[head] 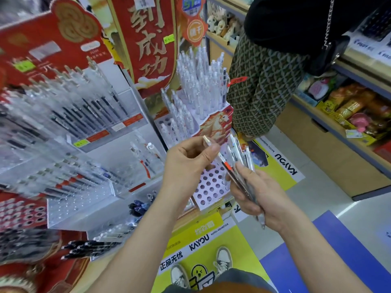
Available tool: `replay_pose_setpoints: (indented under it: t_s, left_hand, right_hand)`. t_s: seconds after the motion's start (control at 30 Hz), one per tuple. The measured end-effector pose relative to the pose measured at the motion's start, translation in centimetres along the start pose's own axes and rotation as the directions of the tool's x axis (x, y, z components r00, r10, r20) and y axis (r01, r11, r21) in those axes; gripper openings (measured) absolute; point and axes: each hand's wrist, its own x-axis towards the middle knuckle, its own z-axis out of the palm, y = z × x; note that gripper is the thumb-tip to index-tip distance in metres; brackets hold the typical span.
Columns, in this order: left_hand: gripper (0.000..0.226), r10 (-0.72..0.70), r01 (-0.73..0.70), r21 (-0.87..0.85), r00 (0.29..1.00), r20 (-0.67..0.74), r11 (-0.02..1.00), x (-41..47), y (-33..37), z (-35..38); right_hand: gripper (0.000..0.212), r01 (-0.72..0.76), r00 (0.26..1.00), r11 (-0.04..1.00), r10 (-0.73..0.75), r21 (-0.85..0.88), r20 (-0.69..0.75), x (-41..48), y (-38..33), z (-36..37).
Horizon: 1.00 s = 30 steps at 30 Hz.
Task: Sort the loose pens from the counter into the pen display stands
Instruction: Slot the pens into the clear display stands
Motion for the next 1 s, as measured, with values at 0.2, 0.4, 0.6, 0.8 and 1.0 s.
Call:
replay_pose_setpoints:
  t_s: [0.2,0.4,0.6,0.8,1.0]
  left_hand:
    - [0.012,0.226,-0.211,0.09,0.951,-0.21,0.973,-3.2,4.0,-7.2]
    - [0.013,0.502,-0.357,0.365,0.722,-0.475,0.859,-6.1,7.3,-17.9]
    - [0.016,0.495,-0.199,0.512,0.678,-0.543,0.836,-6.2,4.9,-23.5]
    - [0.017,0.471,-0.156,0.543,0.72,-0.509,0.825,-4.6,1.4,-25.2]
    - [0.02,0.499,-0.175,0.604,0.757,-0.422,0.777,-3.3,0.0,-25.9]
  right_hand:
    - [0.027,-0.07,0.988,0.996,0.063,0.045,0.143,1.3,-0.4,4.4]
    - [0.032,-0.033,0.961,0.999,0.02,0.043,0.277,2.0,0.2,9.9]
    - [0.031,0.082,0.945,0.997,-0.078,0.001,0.317,2.1,2.2,14.6]
    - [0.031,0.088,0.961,0.995,-0.07,-0.056,0.267,2.1,3.9,17.3]
    - [0.034,0.063,0.966,0.997,-0.051,-0.037,0.253,2.2,5.0,18.4]
